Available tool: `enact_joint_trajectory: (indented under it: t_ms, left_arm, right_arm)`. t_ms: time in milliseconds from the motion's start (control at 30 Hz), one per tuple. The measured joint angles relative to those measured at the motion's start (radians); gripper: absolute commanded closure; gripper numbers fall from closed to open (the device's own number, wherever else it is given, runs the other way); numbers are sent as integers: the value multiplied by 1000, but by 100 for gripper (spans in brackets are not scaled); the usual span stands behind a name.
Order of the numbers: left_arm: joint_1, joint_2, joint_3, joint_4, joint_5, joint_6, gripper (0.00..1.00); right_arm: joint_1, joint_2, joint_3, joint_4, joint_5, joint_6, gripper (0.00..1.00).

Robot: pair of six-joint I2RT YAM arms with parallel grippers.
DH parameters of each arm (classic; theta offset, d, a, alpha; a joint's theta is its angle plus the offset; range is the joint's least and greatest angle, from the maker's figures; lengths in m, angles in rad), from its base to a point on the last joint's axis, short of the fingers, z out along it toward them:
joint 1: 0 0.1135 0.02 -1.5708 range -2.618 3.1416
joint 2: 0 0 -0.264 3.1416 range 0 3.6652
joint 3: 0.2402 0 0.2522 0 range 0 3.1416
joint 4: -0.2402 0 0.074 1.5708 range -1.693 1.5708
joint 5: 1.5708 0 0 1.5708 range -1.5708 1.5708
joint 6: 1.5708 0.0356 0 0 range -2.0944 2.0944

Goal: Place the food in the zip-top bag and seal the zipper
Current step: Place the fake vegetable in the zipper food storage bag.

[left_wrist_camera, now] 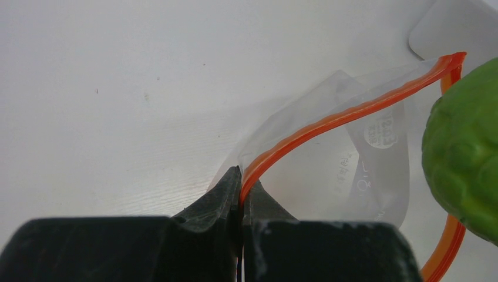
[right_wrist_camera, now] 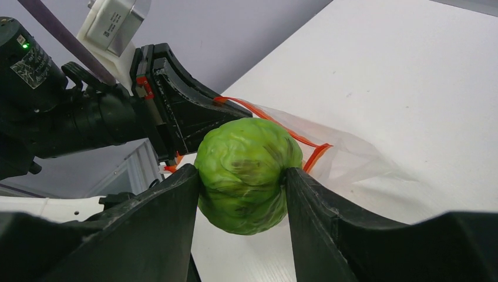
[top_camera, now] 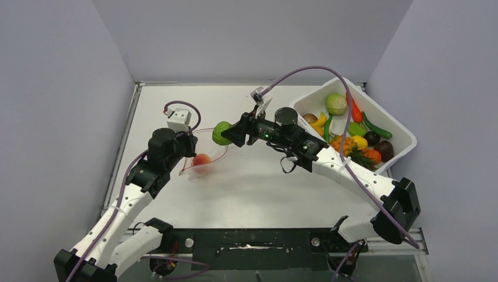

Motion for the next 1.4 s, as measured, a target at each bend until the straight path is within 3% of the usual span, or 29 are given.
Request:
enact_joint_trajectory:
  t_ms: [533,1067,1400]
  left_arm:
    - [0,2,0,2,8,0,100]
    - [0,-2,-10,9,25,0,100]
    - [0,-2,-10,9,27,0,100]
  right_arm:
    - [55,95,69,-20,53,-7,57]
    - [98,168,168,-175,153,-57,34]
    - [98,165,168,-176,109,-55,34]
